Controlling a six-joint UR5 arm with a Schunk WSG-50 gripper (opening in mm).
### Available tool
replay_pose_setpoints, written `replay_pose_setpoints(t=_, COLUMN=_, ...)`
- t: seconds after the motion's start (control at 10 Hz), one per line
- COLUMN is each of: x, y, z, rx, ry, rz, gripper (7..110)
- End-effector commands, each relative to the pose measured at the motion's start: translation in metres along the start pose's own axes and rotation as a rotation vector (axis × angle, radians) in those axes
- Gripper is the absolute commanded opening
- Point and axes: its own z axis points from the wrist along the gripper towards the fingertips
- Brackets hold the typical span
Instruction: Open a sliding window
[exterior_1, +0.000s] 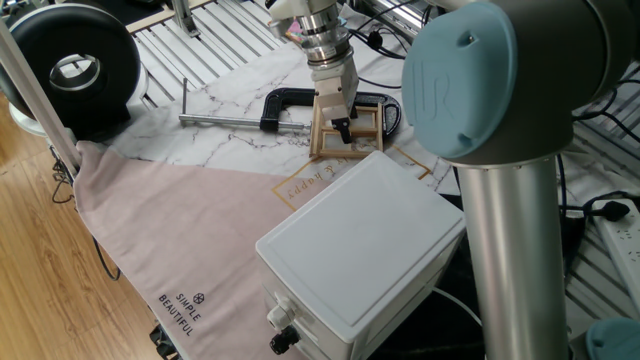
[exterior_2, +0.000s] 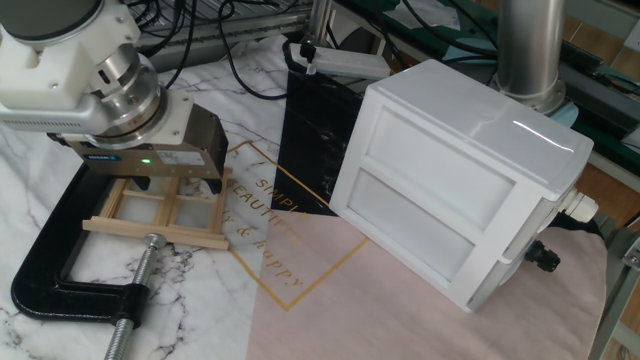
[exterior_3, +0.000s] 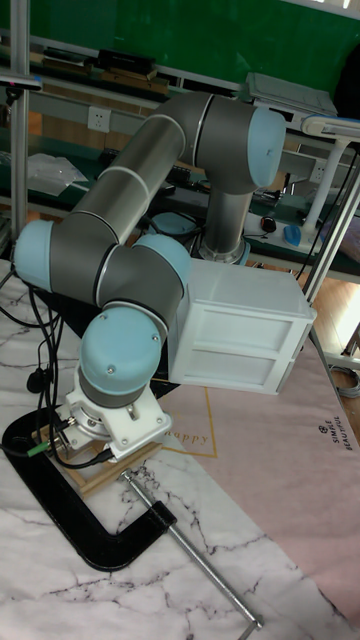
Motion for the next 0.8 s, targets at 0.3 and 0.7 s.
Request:
replay_pose_setpoints(t=0.3, x=-0.0046, y=0.0017, z=-0.0008, rx=-0.011, ry=-0.018, rz=-0.008, gripper=88)
replay_pose_setpoints(t=0.7, x=-0.0062, y=0.0003, z=-0.0009, rx=-0.006, ry=-0.024, rz=-0.012, gripper=88)
